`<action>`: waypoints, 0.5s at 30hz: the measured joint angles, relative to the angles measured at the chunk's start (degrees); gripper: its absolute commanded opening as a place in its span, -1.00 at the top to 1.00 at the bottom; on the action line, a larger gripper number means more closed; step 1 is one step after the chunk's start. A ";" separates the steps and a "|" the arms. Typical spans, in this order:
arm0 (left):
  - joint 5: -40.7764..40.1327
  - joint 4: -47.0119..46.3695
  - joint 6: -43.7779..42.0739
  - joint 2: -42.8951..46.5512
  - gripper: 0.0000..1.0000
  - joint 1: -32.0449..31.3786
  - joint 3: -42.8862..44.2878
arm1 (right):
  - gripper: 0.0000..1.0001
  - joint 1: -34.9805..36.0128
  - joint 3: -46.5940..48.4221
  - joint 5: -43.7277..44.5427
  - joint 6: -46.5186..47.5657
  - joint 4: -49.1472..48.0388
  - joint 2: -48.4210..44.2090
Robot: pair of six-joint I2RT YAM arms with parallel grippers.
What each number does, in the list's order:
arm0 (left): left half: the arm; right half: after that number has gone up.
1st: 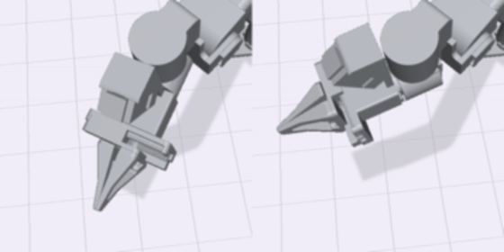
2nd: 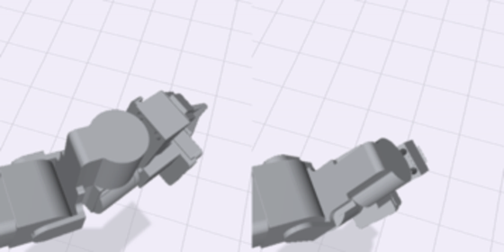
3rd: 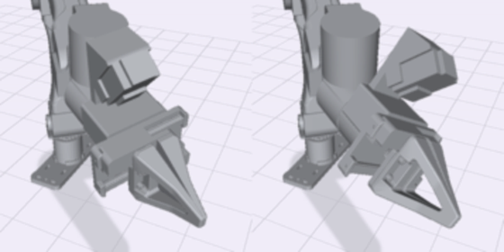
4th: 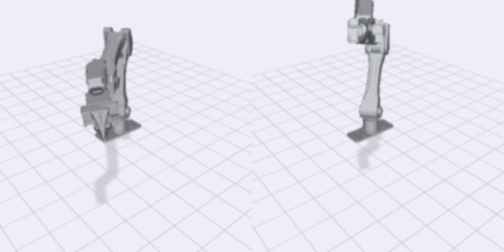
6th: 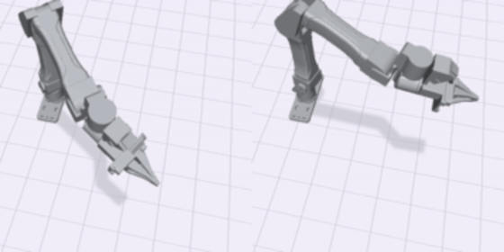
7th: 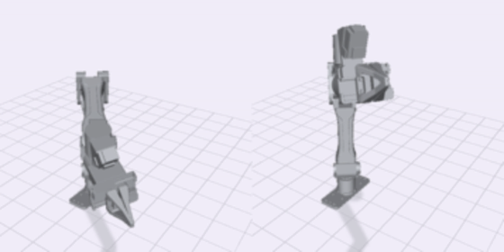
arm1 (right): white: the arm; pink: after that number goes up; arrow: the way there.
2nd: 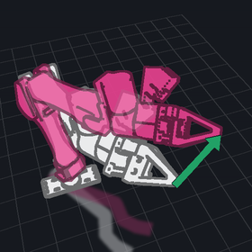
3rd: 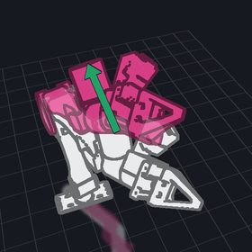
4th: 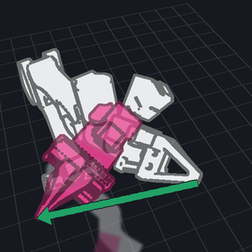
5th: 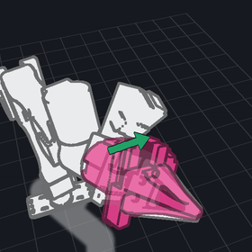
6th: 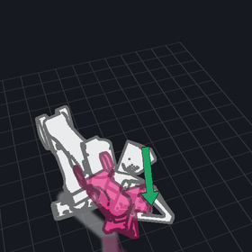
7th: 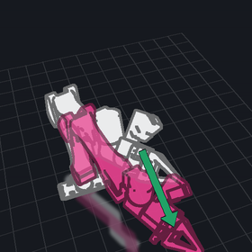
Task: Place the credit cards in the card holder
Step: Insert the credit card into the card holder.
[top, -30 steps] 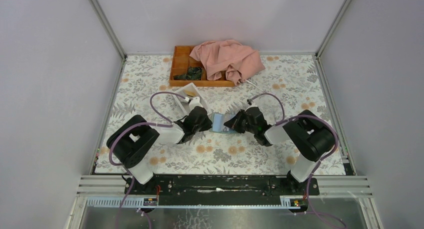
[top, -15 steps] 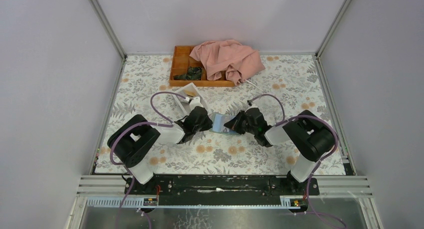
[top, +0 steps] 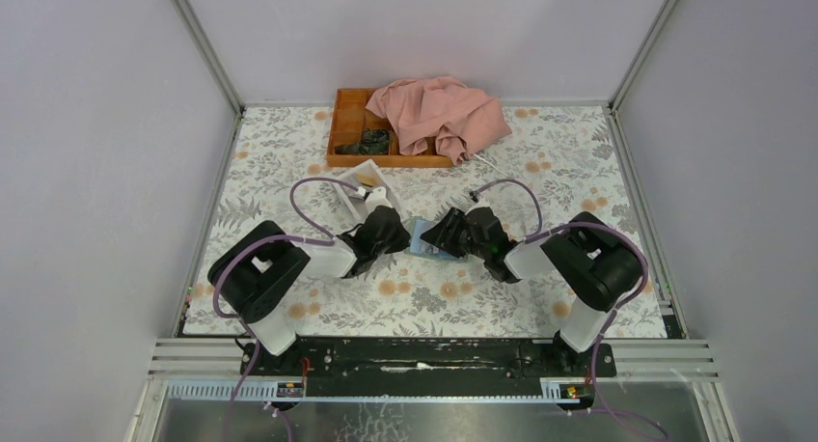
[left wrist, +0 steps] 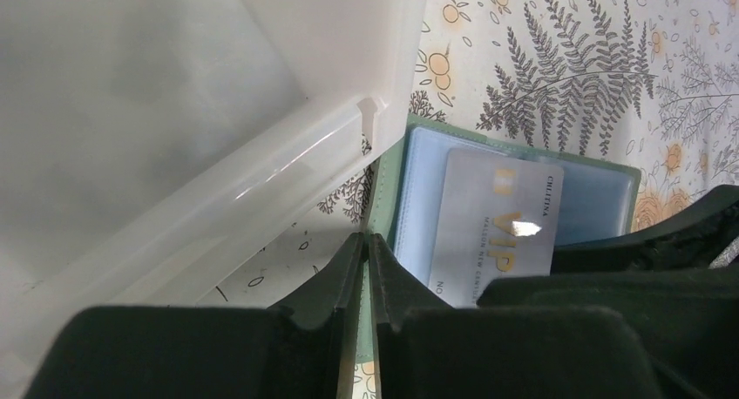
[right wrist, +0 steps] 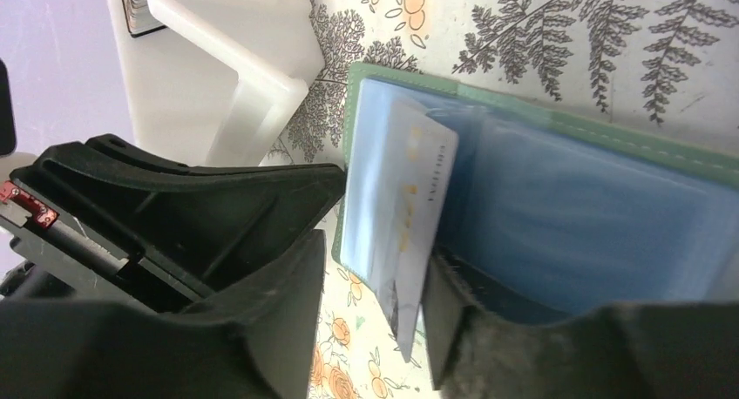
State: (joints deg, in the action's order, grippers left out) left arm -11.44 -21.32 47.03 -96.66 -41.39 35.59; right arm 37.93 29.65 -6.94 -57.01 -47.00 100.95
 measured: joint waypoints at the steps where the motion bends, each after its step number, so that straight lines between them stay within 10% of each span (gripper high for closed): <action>1: 0.02 -0.20 0.00 -0.09 0.73 0.00 0.00 | -0.20 0.37 0.24 0.42 0.37 0.72 -0.59; 15: 1.01 -2.91 0.35 -1.11 0.73 0.00 -0.09 | -0.25 2.23 2.82 5.97 5.57 18.84 -9.09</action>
State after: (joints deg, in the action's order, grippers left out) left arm -10.44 -24.23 47.37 -97.78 -41.39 35.51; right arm 40.16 32.47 -0.97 -51.44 -28.16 91.85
